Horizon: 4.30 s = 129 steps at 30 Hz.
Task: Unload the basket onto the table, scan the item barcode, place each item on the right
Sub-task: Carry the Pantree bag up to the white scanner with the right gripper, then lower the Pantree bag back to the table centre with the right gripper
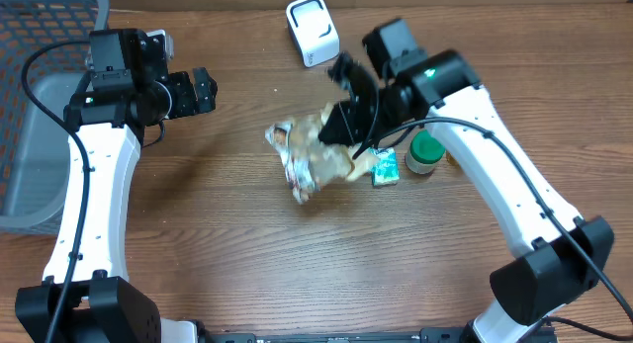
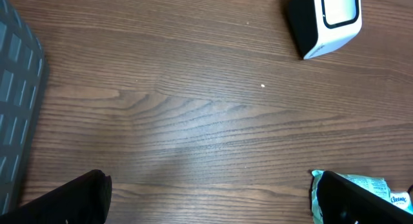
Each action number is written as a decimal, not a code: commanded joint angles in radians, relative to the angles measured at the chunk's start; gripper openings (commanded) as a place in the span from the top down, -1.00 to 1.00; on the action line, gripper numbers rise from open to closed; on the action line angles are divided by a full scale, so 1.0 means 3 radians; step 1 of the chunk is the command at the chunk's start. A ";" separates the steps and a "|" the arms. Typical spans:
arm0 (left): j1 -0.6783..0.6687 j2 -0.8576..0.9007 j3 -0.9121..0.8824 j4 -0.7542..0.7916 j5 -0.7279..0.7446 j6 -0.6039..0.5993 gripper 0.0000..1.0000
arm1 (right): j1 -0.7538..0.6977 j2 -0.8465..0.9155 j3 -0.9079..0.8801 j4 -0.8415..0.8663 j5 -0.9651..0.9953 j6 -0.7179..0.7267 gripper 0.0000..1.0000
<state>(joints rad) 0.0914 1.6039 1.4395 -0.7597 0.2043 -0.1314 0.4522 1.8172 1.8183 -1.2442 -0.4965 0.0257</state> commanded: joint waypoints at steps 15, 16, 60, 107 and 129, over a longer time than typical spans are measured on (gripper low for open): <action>-0.0024 0.0009 0.0008 0.0004 -0.0017 -0.0022 -0.99 | 0.0122 -0.0027 0.0614 0.0346 0.1133 -0.0647 0.93; -0.0024 0.0009 0.0008 0.0003 -0.0017 -0.0020 -0.99 | 0.0156 -0.0027 0.0614 0.0388 0.1228 -0.0721 0.93; -0.0025 0.0009 0.0008 0.0004 -0.0017 -0.0022 -0.99 | 0.0482 0.1719 0.0613 0.4500 0.3786 -0.2469 0.92; -0.0024 0.0009 0.0008 0.0003 -0.0017 -0.0020 -0.99 | 0.0341 0.0785 0.0621 0.2454 0.2516 -0.0239 0.92; -0.0025 0.0009 0.0008 0.0003 -0.0017 -0.0022 -0.99 | 0.0150 0.0908 0.0364 -0.0097 0.0134 0.0252 0.91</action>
<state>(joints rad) 0.0914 1.6039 1.4395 -0.7624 0.2043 -0.1314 0.4980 2.0884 1.9564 -1.2728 -0.4458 0.0978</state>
